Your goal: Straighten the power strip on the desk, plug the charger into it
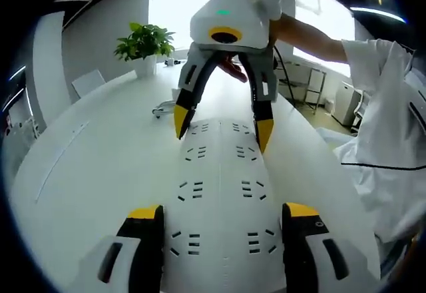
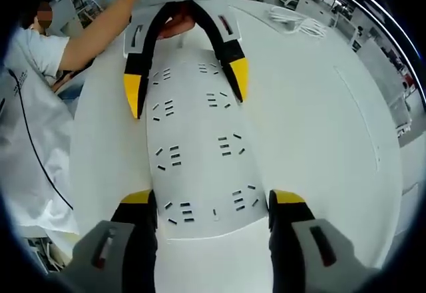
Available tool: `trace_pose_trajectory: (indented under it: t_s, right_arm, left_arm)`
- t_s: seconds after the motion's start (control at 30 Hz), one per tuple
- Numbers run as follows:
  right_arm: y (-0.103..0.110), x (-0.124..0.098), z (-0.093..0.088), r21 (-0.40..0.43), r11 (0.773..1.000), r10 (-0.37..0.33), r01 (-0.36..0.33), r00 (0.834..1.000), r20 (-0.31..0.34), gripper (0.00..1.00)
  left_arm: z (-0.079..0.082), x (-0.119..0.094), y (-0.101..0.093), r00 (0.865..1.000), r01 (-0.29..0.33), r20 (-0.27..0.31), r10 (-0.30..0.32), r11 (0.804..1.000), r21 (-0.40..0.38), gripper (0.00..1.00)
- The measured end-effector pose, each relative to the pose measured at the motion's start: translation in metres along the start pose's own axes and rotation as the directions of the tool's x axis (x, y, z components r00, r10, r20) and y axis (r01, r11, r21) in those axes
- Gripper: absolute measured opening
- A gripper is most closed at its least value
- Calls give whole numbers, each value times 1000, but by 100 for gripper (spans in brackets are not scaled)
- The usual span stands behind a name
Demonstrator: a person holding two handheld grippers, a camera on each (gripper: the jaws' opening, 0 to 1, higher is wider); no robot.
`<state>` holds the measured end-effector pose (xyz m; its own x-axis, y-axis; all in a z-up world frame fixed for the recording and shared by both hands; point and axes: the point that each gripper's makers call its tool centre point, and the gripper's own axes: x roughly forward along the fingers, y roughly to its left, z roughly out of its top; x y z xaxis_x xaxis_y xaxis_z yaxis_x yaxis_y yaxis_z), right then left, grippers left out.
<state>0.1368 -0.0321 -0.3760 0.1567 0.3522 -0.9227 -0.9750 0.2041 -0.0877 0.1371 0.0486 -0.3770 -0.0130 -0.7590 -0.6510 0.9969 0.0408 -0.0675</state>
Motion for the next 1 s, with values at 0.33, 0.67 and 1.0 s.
trace_pose_trajectory:
  t_s: [0.33,0.67,1.0]
  right_arm:
    - [-64,-90,-24,326,932,-258,156,919,298,72]
    - [-129,-114,-130,647,736,-410,200,892,191,42]
    - [-137,-78,-133,625,740,-317,250,949,-4,45]
  left_arm:
    - [1,-3,9,999,3,41,-3,1000,0,73]
    - [1,-3,11,999,2,46,-2,1000,1,73]
    - [2,-4,9,998,4,66,-4,1000,0,73]
